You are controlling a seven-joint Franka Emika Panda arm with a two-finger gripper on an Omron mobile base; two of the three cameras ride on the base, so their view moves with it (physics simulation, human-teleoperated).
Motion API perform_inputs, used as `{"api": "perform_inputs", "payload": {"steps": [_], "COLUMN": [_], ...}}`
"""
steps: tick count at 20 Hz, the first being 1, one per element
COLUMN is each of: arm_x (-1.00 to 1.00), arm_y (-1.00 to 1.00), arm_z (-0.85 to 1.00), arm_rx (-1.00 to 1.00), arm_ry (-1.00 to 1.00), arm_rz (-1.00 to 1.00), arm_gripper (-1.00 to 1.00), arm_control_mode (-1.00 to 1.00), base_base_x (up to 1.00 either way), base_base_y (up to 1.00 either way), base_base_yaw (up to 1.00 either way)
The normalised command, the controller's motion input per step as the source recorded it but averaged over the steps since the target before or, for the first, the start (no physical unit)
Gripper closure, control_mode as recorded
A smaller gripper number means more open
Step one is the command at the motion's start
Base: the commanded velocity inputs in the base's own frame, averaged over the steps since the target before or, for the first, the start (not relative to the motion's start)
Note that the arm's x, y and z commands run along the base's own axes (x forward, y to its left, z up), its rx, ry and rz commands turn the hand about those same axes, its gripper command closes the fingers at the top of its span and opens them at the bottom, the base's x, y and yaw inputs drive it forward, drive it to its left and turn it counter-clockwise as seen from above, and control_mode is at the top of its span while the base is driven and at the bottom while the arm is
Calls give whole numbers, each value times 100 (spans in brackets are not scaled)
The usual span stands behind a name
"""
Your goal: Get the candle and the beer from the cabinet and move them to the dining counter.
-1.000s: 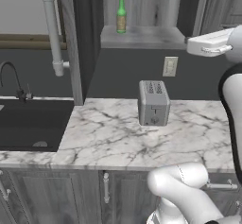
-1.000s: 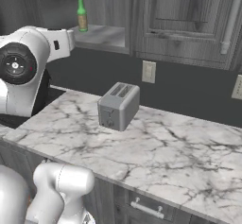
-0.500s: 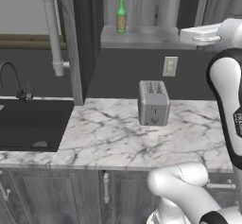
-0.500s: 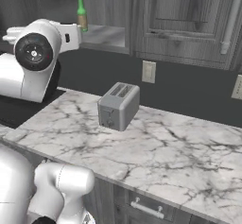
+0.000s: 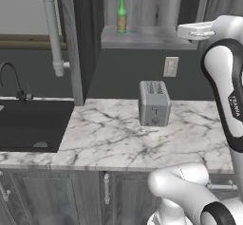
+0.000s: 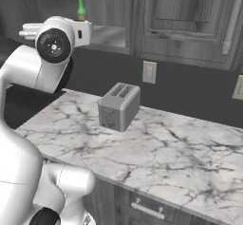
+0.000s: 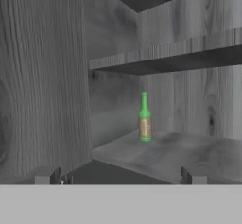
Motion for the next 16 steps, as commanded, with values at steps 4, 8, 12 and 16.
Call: {"api": "perform_inputs", "payload": {"steps": [4, 8, 12, 16], "arm_x": [38, 35, 33, 37], "arm_y": [-10, -5, -5, -9], "arm_z": [0, 0, 0, 0], "arm_rx": [0, 0, 1, 2], "arm_ry": [0, 0, 0, 0], "arm_rz": [4, 2, 1, 1], "arm_gripper": [-100, -100, -100, -100], "arm_control_mode": [-100, -100, -100, -100], "base_base_x": [0, 0, 0, 0], "base_base_y": [0, 0, 0, 0], "base_base_yaw": [0, 0, 0, 0]}}
